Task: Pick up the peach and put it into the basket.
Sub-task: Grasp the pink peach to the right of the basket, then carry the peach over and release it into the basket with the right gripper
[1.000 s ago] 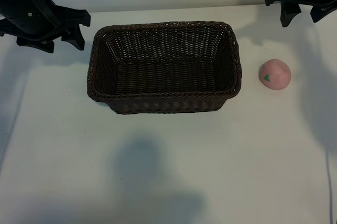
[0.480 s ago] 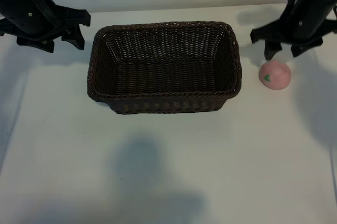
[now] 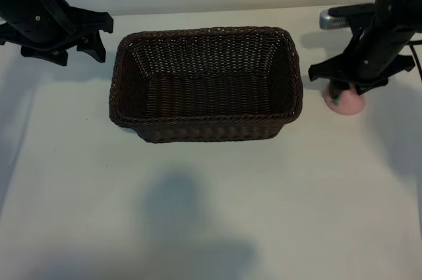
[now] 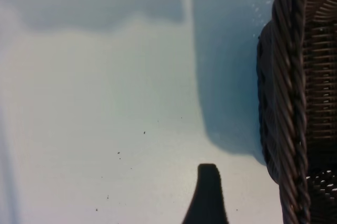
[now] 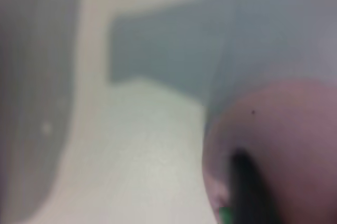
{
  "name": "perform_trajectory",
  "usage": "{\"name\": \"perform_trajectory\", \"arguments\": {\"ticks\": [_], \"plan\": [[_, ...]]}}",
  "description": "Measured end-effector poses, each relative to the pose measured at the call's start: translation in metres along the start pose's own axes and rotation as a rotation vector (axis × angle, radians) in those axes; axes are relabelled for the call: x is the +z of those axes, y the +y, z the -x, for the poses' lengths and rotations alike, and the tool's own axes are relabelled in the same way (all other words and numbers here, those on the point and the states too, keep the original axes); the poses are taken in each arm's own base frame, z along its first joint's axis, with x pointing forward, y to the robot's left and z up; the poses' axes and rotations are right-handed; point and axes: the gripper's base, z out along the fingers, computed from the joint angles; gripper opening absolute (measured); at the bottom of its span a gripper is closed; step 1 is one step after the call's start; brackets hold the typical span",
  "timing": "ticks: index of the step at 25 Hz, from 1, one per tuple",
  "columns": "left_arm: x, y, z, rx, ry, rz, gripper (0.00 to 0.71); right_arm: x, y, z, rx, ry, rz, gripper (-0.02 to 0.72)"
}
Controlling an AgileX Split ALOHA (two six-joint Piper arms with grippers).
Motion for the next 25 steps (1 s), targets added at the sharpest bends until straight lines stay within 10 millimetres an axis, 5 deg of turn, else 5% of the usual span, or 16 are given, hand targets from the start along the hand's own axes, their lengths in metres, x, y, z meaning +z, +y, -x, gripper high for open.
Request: {"name": "perform_trajectory", "arguments": {"ticks": [2, 5, 11, 19, 25], "plan": [[0.0, 0.0, 0.0, 0.0, 0.0, 0.0, 0.598, -0.002, 0.0, 0.0, 0.016, -0.004, 0.001, 0.13], [0.0, 0.0, 0.0, 0.0, 0.0, 0.0, 0.598, -0.008, 0.001, 0.002, 0.024, -0.008, 0.003, 0.055], [0.0, 0.0, 0.0, 0.0, 0.0, 0.0, 0.598, -0.041, 0.005, 0.016, 0.019, 0.035, 0.007, 0.045], [0.0, 0.0, 0.0, 0.0, 0.0, 0.0, 0.598, -0.125, 0.013, 0.044, -0.004, -0.056, 0.027, 0.044], [0.0, 0.0, 0.0, -0.001, 0.0, -0.001, 0.598, -0.15, 0.044, 0.047, -0.078, -0.066, 0.095, 0.044]]}}
